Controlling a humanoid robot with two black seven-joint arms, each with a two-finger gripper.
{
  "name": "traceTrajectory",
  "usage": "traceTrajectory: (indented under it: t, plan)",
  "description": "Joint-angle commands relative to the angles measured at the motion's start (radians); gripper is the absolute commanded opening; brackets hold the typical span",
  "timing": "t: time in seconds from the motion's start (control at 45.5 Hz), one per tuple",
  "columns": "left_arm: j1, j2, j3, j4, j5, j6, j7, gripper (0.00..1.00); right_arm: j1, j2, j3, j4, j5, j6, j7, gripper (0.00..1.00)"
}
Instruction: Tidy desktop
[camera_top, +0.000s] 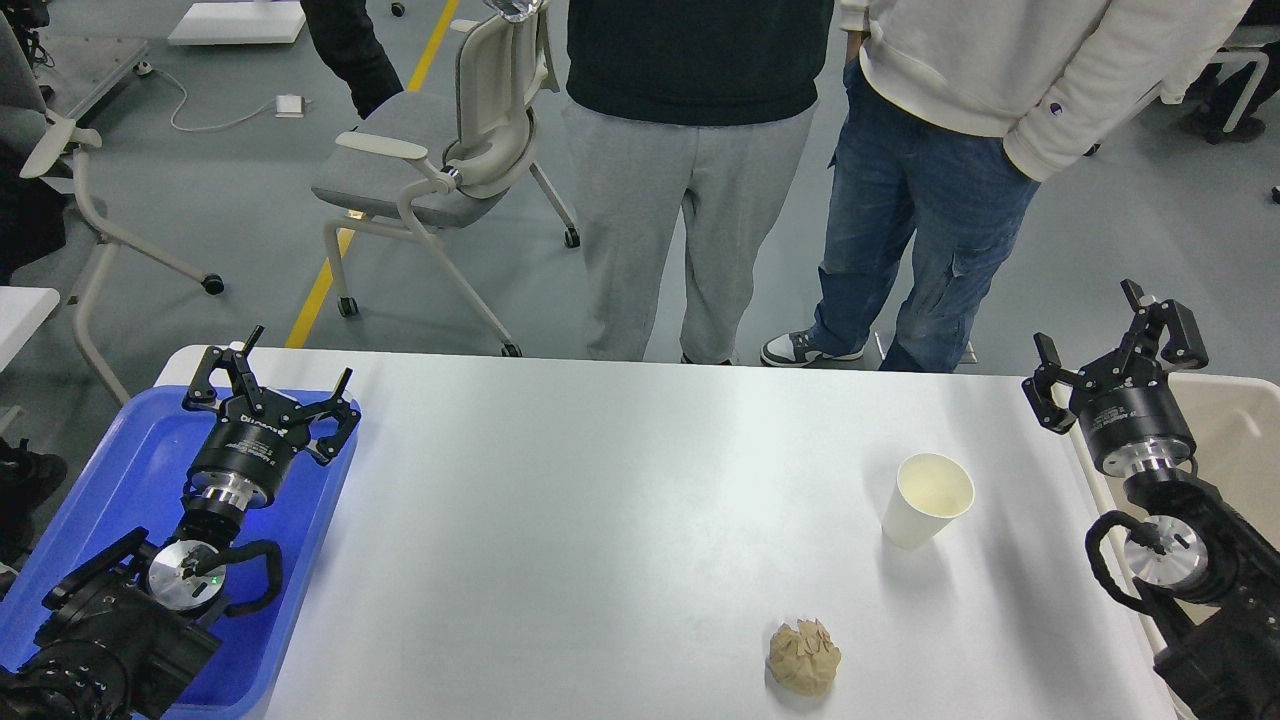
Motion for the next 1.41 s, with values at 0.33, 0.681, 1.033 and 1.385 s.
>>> traceTrajectory:
  t: [0.33,0.681,1.033,1.385]
  plan:
    - [0.0,0.0,0.0,0.0,0.002,0.0,0.0,1.0,0.012,-0.027,-0.007,0.012,0.003,0.002,-0.006,1.0]
    - [0.0,0.0,0.0,0.0,0.0,0.0,0.0,1.0,0.035,-0.217,-0.029,0.254,0.003,0.049,-0.389,1.0]
    - [0.0,0.0,0.0,0.0,0.002,0.0,0.0,1.0,0.118,-0.592,-0.337,0.634,-0.555,0.177,-0.398,1.0]
    - [0.0,0.0,0.0,0.0,0.002,0.0,0.0,1.0,0.335,-0.581,-0.828,0.639,-1.309,0.143,-0.345,1.0]
